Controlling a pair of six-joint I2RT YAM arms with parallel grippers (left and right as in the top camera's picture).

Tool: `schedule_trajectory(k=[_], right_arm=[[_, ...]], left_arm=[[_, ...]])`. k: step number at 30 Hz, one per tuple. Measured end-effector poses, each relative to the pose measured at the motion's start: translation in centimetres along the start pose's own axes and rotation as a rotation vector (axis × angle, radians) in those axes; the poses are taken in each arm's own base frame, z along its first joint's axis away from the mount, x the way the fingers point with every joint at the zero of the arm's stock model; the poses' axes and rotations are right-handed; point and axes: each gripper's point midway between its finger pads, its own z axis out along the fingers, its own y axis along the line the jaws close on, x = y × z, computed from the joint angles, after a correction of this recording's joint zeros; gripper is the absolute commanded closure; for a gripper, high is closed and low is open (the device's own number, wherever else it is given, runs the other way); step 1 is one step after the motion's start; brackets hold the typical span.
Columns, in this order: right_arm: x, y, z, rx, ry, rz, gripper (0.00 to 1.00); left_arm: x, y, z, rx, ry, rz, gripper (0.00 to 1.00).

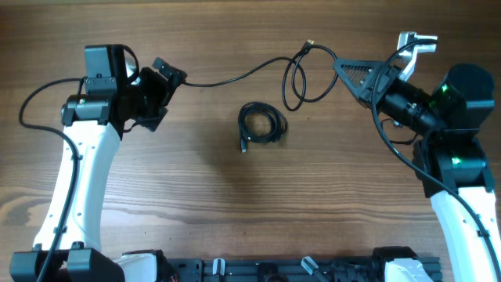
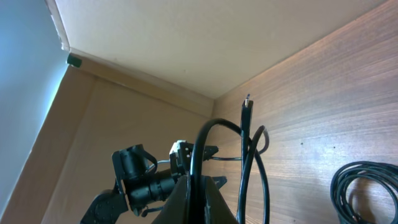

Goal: Untangle cables
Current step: 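Pull the cable apart, left gripper left, right gripper right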

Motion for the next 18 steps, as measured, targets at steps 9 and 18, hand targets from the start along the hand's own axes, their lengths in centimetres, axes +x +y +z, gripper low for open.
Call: schedule_trajectory(k=[9, 18], right_arm=[[0.3, 0.1, 0.0, -0.01, 0.02, -0.003, 0.96], [1.3, -1.5, 0.0, 0.048, 0.055, 0.07, 0.96]], left_arm=[[0.6, -6.6, -1.1, 0.314, 0.071, 0.157, 0.0], [-2.8, -3.5, -0.5, 0.135, -0.116, 0.012, 0.0]])
